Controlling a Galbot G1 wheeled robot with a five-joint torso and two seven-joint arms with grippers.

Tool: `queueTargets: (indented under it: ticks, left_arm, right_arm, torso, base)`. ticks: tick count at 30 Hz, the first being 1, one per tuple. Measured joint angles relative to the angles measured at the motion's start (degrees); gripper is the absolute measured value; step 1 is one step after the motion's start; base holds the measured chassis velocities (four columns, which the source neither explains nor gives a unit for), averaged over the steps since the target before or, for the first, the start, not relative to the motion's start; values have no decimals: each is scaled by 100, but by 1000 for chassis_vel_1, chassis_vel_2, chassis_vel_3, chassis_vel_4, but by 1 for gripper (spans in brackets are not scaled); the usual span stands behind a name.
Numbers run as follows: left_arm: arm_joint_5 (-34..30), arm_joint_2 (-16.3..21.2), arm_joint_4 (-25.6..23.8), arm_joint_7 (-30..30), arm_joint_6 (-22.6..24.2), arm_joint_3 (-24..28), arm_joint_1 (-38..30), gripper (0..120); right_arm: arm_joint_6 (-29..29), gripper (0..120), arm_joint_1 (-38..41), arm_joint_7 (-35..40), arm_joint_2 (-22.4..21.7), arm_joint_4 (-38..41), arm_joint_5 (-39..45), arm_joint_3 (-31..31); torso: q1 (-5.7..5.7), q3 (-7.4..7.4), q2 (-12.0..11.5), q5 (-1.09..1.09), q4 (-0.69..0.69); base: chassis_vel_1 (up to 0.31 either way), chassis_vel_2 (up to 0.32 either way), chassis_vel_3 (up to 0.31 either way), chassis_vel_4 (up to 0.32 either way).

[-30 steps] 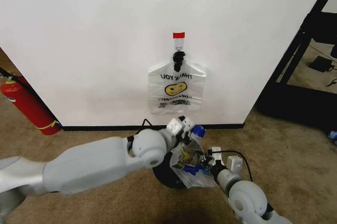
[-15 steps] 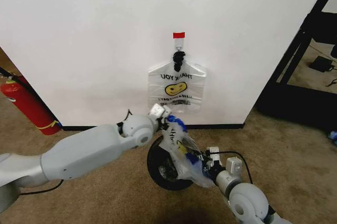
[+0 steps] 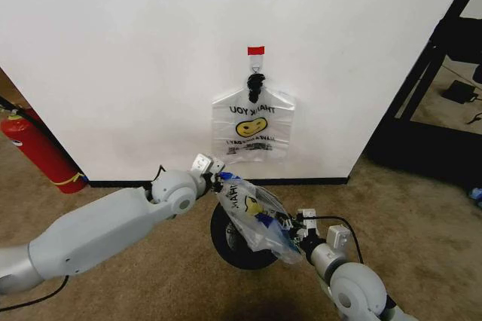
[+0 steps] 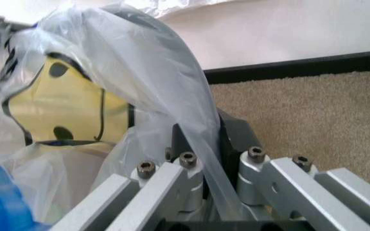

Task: Pick up the garbage bag from the wall and place it over the trash bin.

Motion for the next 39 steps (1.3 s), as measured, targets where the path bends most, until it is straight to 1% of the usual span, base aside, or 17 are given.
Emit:
queueTargets:
  ticks: [2,6,8,12,14,18,21,22,23,25,26,27,30,35,39]
  left_arm:
    - [0,28,-17,13,0,-20,26,0]
    - [-3,236,-270,78,3,-284,357,0]
    - [-5,269,-324,84,5,-339,433,0]
    - [-10,480,-663,152,6,-720,972,0]
    - [-6,531,-766,170,6,-885,1193,0]
    - [2,559,-815,180,3,-975,1321,0]
    - [25,641,-924,206,-13,-1363,1766,0]
    - [30,675,-973,217,-14,-1566,1947,0]
    - [30,675,-973,217,-14,-1566,1947,0]
    - [31,744,-1066,229,-20,-1823,2193,0]
    - [31,750,-1072,230,-21,-1845,2213,0]
    - [26,816,-1134,245,-32,-2002,2359,0]
    - [-100,910,-1263,256,-49,-2314,2568,0]
    - [-290,933,-1446,126,-25,-2438,2748,0]
    - [-288,860,-1446,84,-16,-2457,2913,0]
  right_arm:
    - [11,1,2,0,2,-9,4,2]
    - [45,1,49,15,62,-58,74,19]
    - [50,1,57,20,76,-62,88,21]
    - [113,1,73,49,163,-98,201,49]
    - [146,1,73,51,192,-110,230,58]
    - [158,1,75,62,215,-119,248,62]
    - [170,1,135,107,265,-149,318,48]
    - [171,1,165,116,278,-163,340,36]
    - [171,1,165,116,278,-163,340,36]
    - [175,1,204,126,300,-189,365,28]
    - [176,1,205,126,302,-192,367,28]
    - [188,1,209,136,318,-210,373,27]
    - [235,1,208,148,355,-241,377,54]
    - [311,1,209,176,413,-271,360,62]
    - [331,1,202,186,456,-262,359,62]
  torso:
    - [0,0,0,0,0]
    - [0,0,0,1,-1]
    - [0,0,0,1,-1]
    - [0,0,0,1,0]
    - [0,0,0,0,1]
    - [0,0,0,0,0]
    - [0,1,0,0,-1]
    - [0,1,0,0,-2]
    - [0,1,0,0,-2]
    - [0,0,0,0,3]
    - [0,0,0,0,3]
    - [0,1,0,-1,1]
    - [0,0,0,0,-1]
    - [0,0,0,1,-1]
    - [0,0,0,1,0]
  base:
    - [0,0,0,0]
    - [0,0,0,0]
    - [0,0,0,0]
    - [0,0,0,0]
    - [0,0,0,0]
    - [0,0,0,0]
    - [0,0,0,0]
    - [0,0,0,0]
    - [0,0,0,0]
    - [0,0,0,0]
    - [0,0,0,0]
    - [0,0,0,0]
    - [0,0,0,0]
    - [0,0,0,0]
    - [0,0,0,0]
